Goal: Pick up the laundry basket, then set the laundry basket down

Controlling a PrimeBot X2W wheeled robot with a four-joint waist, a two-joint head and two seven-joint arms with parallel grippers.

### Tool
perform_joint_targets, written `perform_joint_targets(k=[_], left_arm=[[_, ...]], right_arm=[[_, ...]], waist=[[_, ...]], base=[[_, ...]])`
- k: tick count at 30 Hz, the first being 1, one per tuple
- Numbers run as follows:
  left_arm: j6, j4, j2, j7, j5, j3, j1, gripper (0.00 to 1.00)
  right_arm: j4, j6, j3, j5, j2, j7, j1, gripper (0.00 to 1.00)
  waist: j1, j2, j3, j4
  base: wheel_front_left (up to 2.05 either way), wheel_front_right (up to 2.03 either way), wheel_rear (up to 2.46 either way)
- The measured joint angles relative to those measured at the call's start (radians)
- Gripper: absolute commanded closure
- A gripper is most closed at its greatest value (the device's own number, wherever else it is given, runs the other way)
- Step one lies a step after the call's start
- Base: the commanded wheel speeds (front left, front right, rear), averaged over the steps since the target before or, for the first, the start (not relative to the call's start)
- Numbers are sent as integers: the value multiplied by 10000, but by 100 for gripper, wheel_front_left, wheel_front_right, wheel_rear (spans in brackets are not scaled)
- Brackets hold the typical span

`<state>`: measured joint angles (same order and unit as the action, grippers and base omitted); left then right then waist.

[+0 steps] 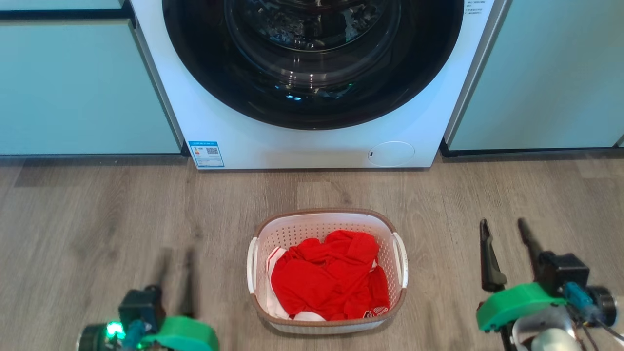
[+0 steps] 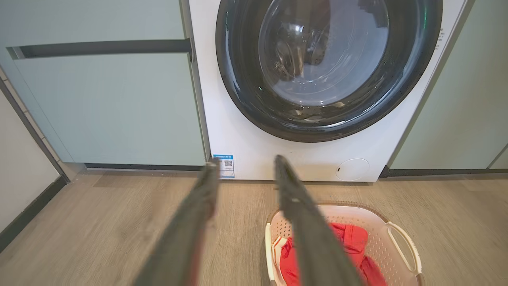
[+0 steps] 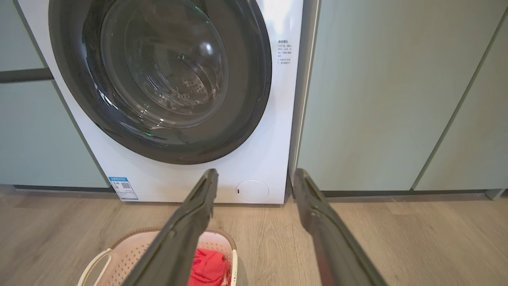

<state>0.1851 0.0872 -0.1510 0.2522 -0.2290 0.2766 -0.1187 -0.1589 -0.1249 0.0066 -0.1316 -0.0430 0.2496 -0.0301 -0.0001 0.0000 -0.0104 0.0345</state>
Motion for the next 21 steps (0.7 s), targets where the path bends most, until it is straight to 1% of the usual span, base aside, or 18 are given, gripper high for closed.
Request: perform_joint_targets(k=[7,10,21], left_arm=[[-10,909,94,-61,-123,82,-440,100],[-31,917,98,-144,-483,61,-460,100],[-343,966,109,-401,-1755,-50,-413,100]], right_arm=[[-955,2,23,-113,35,-31,-341,100],[-980,0,19,-474,36,-121,-390,100],[-978,0,-4,-1808,35,-372,-372,100]], waist=[[1,0,1,-2],[1,0,6,-11],[1,0,17,-43]], base=[[0,0,0],[0,0,0],[0,0,0]])
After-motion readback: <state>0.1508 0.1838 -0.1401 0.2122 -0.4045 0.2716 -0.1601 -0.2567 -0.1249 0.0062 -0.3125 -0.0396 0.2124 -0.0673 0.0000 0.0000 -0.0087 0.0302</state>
